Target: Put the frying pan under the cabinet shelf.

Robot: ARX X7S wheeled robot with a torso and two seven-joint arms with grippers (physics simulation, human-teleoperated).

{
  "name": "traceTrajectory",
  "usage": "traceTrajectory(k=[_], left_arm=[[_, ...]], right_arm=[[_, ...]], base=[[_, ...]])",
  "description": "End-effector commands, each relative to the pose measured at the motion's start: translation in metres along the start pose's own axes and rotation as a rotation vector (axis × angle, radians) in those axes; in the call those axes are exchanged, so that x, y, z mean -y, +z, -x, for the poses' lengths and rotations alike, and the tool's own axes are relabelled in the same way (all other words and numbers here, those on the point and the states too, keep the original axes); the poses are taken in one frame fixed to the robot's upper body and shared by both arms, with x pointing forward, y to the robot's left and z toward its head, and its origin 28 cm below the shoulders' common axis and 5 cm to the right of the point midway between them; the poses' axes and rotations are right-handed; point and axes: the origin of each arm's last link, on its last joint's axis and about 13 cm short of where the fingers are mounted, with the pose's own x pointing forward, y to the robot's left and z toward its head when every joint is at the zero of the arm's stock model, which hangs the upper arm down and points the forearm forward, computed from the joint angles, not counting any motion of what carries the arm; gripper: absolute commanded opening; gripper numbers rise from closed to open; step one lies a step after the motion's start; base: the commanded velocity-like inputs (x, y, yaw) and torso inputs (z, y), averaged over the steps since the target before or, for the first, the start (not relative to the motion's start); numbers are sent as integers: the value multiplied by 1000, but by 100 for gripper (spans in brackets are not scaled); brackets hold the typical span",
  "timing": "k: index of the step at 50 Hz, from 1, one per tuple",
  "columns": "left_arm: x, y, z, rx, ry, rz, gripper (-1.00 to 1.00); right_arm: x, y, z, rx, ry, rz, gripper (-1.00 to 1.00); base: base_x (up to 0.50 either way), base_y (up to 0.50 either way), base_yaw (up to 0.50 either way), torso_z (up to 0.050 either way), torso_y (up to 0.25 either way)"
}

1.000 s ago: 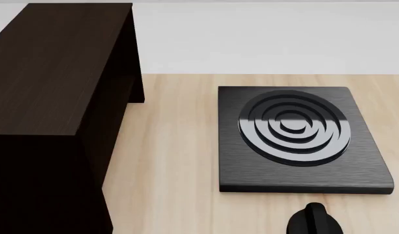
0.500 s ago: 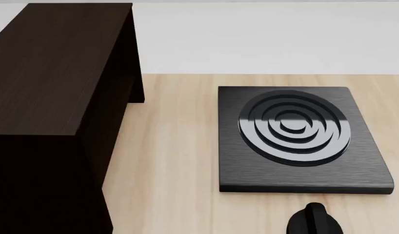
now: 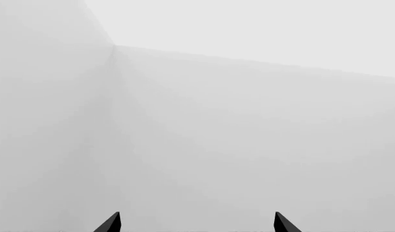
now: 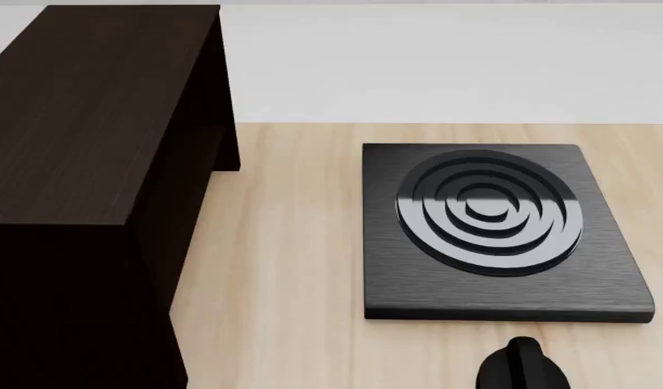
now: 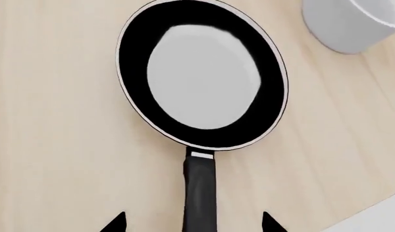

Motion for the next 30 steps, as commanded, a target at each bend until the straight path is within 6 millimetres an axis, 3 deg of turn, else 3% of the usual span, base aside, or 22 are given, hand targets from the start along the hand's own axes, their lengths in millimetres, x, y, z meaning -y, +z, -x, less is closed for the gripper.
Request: traceTrajectory(k=[1, 19, 30], left_arm=[[1, -2, -2, -6, -4, -4, 100], [2, -1, -2, -8, -5, -11, 100], [2, -3, -2, -14, -2, -15, 100]], right_arm=[[-12, -8, -8, -66, 12, 20, 100], [-14, -26, -30, -145, -14, -39, 100], [-8, -38, -33, -182, -50, -55, 100]], base=[[0, 0, 0, 0, 0], [0, 0, 0, 0, 0], [0, 0, 0, 0, 0]])
